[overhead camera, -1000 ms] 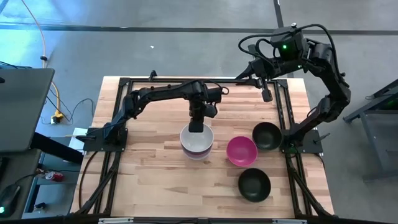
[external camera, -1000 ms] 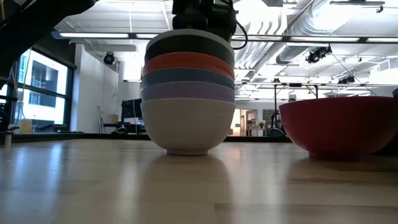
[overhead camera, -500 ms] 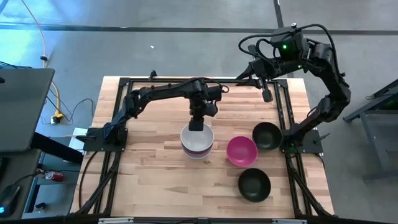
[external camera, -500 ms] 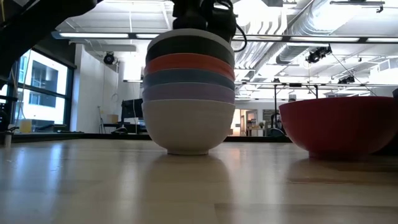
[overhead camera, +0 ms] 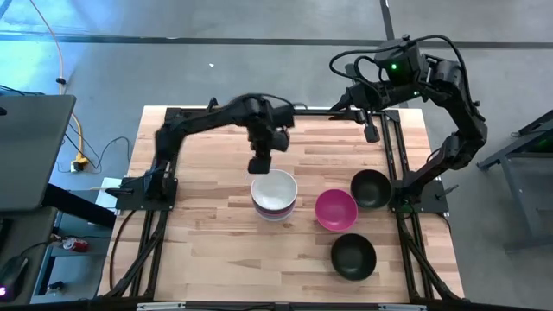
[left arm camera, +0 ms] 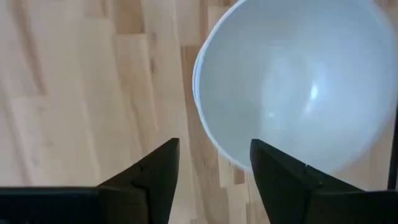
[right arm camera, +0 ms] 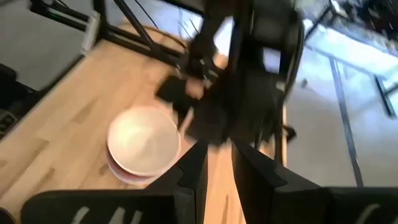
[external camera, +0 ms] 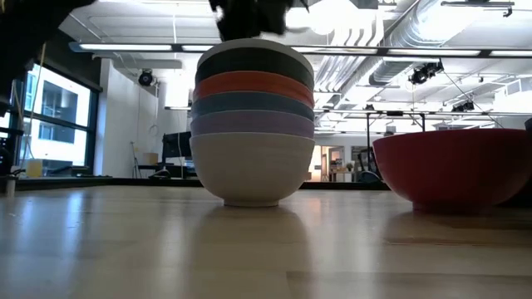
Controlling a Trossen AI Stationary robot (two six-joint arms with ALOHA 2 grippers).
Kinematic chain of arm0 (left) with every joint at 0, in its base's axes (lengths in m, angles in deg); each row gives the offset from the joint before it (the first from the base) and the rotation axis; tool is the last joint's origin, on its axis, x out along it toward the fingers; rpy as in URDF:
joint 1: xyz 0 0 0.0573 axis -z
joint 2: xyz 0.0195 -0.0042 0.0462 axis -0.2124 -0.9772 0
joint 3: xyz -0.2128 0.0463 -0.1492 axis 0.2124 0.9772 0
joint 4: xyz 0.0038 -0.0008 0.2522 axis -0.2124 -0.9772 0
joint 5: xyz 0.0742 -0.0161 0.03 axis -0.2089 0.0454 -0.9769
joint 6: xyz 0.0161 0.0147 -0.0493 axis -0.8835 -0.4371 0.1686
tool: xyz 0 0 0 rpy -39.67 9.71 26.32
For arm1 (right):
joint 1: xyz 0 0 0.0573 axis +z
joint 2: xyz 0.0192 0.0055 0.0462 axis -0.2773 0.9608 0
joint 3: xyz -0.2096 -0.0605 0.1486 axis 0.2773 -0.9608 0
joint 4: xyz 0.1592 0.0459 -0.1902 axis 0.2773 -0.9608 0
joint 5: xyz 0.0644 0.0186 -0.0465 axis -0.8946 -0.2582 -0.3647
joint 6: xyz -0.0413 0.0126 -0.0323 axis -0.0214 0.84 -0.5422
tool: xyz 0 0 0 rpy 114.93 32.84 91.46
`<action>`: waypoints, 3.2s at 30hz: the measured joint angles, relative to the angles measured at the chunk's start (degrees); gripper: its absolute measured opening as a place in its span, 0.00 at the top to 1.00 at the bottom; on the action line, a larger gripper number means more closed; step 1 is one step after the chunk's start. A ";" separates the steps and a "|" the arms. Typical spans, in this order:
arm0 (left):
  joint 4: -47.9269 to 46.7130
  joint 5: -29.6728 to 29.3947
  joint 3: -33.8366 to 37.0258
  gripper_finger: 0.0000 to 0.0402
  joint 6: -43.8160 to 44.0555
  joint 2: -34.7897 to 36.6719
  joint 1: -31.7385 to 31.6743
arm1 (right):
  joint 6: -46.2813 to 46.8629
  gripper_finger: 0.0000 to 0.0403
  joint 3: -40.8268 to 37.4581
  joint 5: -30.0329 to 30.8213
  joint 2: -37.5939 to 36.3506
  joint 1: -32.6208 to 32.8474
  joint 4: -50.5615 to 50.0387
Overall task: Nest bowls inside each other
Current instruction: Stack the pink bowl on top of the white bowl
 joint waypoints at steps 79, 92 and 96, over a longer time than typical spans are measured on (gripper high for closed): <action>24.39 -5.72 29.00 0.54 4.86 65.16 -0.50 | 34.20 0.84 -83.71 10.27 -16.02 12.26 31.46; 24.41 -5.88 29.00 0.54 4.67 64.95 -0.51 | 35.87 0.83 -83.71 8.62 -14.10 12.31 32.32; 24.39 -5.86 29.00 0.54 4.91 65.29 -0.52 | 35.54 0.83 -83.71 8.62 -11.28 12.31 32.30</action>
